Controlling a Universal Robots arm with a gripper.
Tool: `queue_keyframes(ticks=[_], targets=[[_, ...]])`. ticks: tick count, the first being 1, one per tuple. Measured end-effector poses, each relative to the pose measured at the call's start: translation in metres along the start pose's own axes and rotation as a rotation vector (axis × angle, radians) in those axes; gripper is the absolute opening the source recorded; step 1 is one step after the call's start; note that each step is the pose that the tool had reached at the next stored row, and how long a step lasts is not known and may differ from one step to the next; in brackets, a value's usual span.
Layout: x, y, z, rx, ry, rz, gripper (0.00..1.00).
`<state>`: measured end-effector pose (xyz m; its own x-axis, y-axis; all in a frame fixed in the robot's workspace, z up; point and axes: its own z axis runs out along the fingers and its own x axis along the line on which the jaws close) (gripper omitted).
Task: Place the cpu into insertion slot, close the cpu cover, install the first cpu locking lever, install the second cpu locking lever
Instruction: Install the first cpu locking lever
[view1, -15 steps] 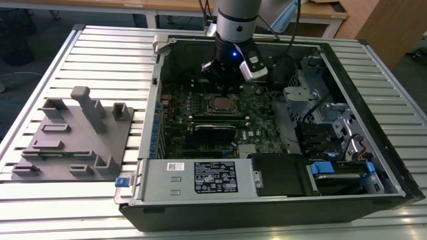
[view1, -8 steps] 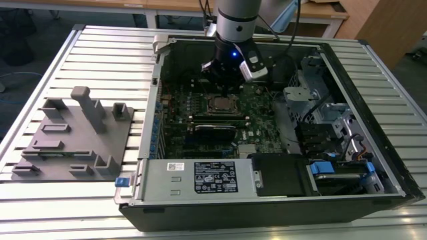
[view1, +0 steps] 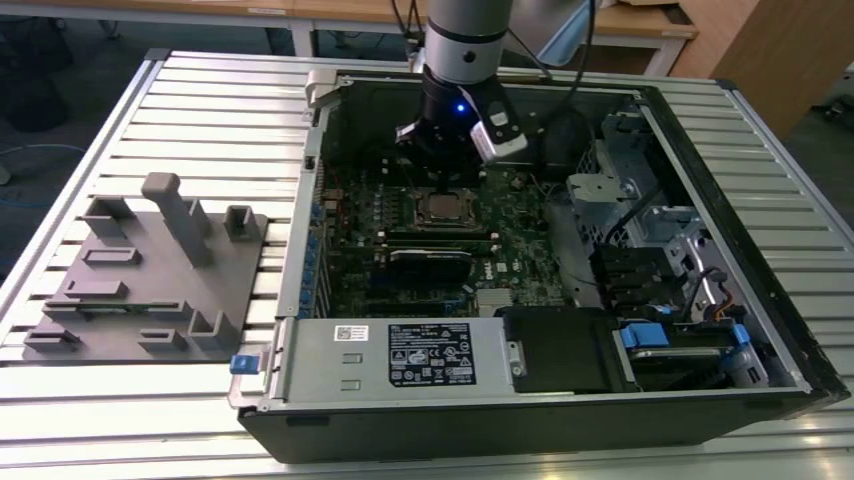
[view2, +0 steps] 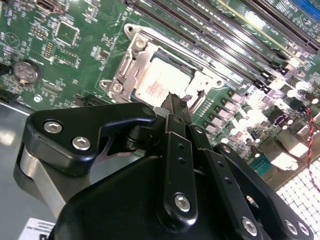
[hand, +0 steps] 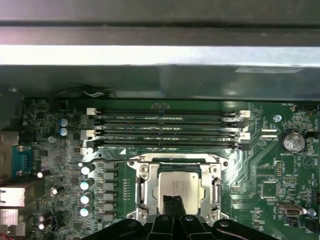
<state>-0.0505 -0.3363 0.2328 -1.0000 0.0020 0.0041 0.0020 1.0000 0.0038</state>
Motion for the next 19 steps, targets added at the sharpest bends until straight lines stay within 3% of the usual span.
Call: queue_keyframes(ticks=[10, 15, 19], targets=[[0.0154, -0.0003, 0.0001, -0.0002, 0.0, 0.0, 0.1], [0.0162, -0.0004, -0.0009, 0.0001, 0.0002, 0.0, 0.1], [0.0162, -0.0003, -0.006, -0.0001, 0.0001, 0.0, 0.1]])
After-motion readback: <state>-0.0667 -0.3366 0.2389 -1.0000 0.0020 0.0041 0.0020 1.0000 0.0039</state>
